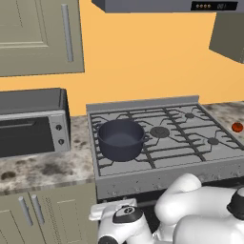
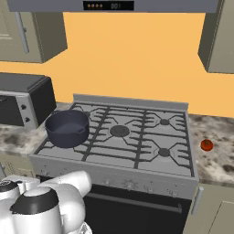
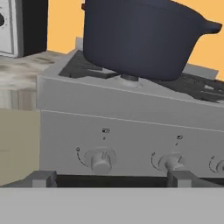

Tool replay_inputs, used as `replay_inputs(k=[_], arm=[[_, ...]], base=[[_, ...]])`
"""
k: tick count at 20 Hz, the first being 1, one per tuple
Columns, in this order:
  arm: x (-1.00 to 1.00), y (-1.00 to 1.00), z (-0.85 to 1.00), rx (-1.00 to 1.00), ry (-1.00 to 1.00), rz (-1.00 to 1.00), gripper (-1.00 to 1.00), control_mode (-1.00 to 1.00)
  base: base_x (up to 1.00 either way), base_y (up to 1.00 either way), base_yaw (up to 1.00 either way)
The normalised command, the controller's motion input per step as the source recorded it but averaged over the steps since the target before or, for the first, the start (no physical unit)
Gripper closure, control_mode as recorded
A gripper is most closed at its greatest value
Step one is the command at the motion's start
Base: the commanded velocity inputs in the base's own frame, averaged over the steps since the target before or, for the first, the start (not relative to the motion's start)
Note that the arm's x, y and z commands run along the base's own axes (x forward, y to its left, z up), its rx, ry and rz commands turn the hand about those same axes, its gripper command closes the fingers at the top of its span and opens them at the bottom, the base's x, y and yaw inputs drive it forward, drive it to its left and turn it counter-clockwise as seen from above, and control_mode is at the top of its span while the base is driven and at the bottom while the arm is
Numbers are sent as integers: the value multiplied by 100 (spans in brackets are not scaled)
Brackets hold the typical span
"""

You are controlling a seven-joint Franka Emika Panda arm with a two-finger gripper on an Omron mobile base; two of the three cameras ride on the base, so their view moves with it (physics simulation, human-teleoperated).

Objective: Turn on the burner for the pot on the stove. Wait thirty seconds for the pot to heat up. Then add the tomato to the pot.

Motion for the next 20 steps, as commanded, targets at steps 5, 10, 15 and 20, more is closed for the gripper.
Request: replay_inputs(k=[5, 10, 15, 20], arm=[[42, -58, -11, 2, -2, 5, -100, -100], [47, -91, -12, 9, -3, 14, -100, -100], [40, -26, -28, 0, -3, 9, -100, -100], [59, -43, -42, 0, -1, 10, -100, -100]], base=[[0, 0, 0], [0, 0, 0], [0, 0, 0], [0, 0, 0]])
